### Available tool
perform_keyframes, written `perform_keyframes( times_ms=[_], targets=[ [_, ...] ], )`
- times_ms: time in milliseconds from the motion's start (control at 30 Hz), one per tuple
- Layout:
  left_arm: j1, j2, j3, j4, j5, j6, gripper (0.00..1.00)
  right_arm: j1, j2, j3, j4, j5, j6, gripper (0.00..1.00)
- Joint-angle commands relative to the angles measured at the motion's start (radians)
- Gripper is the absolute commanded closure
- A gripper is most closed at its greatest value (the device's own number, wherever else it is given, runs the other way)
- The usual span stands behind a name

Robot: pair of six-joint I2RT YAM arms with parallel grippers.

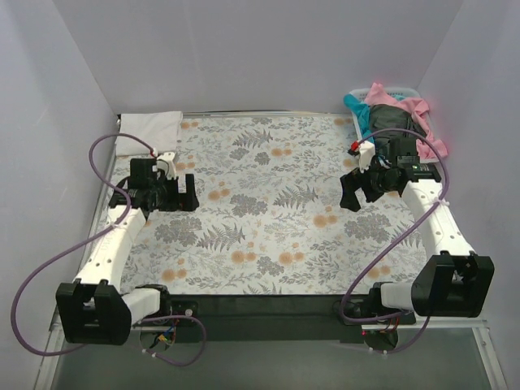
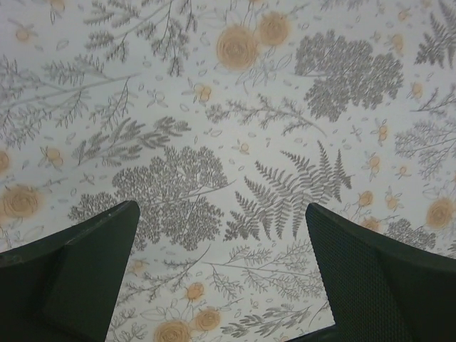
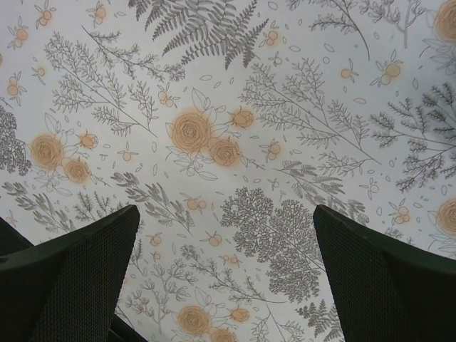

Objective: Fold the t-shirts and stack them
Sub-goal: Reset both grippers

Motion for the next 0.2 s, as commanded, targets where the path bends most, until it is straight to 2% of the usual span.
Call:
perform_keyframes(
  times_ms=[0, 167],
  targets=[
    [0.007, -0.141, -0.085, 0.010, -0.025, -0.014, 0.02, -0.004, -0.048, -0.053, -0.015, 0.020, -0.021, 0.02],
    [0.005, -0.158, -0.067, -0.002, -0.016, -0.003, 0.02, -0.002, -0.106, -0.126, -0.012, 0.017, -0.007, 0.02]
  ],
)
